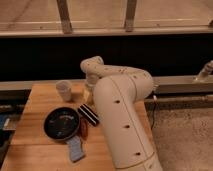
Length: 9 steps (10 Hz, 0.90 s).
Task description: Place the bottle in the ceramic bowl
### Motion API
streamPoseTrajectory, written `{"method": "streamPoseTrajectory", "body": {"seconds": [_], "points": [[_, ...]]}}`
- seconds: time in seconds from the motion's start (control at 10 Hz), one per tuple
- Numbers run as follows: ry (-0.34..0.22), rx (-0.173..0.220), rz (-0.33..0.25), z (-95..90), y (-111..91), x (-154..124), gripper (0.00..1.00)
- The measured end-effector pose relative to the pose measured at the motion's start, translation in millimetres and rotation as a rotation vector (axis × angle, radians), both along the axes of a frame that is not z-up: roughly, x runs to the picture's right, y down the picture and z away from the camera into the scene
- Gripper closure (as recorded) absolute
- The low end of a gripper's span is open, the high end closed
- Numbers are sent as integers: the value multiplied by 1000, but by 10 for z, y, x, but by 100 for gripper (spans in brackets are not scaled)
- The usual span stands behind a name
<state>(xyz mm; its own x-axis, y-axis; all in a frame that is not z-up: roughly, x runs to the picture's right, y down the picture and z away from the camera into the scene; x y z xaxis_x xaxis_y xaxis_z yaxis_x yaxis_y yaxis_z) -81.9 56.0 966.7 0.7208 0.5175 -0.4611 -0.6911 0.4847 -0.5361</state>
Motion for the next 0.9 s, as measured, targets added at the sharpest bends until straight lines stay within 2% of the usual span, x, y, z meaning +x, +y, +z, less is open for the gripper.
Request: {"method": "streamPoseTrajectory", "body": {"seconds": [0.3, 0.5, 0.6, 0.8, 0.9], "points": [[27, -10, -22, -94, 42, 77, 80], [33, -7, -24, -187, 19, 153, 95], [30, 1, -20, -267, -24, 185, 100], [25, 26, -16, -529, -218, 252, 100], [23, 41, -22, -724, -354, 286, 100]]}}
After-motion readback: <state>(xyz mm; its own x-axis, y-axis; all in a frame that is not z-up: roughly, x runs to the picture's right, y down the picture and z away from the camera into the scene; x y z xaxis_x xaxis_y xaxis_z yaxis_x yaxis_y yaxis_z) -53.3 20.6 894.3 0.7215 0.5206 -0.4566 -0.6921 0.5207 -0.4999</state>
